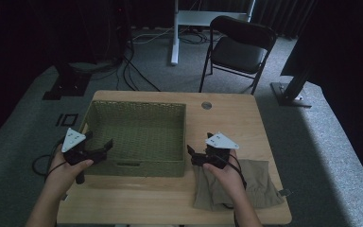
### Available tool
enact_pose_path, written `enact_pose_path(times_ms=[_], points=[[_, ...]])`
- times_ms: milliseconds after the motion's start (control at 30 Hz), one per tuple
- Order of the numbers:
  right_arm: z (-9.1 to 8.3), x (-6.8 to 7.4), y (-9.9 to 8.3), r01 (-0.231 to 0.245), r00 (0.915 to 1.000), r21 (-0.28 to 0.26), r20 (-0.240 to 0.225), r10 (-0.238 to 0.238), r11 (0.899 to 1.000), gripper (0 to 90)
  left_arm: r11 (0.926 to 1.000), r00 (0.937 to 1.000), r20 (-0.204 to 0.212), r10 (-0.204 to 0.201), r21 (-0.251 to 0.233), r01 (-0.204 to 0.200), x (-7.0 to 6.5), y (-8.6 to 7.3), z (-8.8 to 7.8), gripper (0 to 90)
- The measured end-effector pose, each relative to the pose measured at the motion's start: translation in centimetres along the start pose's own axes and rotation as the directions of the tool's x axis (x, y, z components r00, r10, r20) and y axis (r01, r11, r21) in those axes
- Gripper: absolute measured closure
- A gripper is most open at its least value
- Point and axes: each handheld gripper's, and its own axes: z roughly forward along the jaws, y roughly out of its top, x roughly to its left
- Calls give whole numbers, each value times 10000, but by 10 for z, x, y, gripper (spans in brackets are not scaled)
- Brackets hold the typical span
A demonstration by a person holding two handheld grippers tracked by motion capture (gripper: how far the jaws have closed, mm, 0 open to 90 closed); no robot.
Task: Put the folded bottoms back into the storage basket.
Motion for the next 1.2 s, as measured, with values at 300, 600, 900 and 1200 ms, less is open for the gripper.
enact_pose_path(times_ms=[300,600,900,1200], points=[[-14,-15,-10,-85,9997,53,212,84,9999,128,9996,9982,519,284,35,-286,-28,6,13,163],[-31,-30,-22,-298,9985,52,470,296,9995,128,9970,9907,1159,706,238,-738,-56,6,29,163],[-49,-46,-35,-330,9955,90,891,321,9994,128,9959,9826,1686,782,317,-847,-81,8,43,163],[-63,-61,-50,-465,9924,236,1153,435,9986,128,9946,9697,2264,921,264,-1007,-109,11,53,163]])
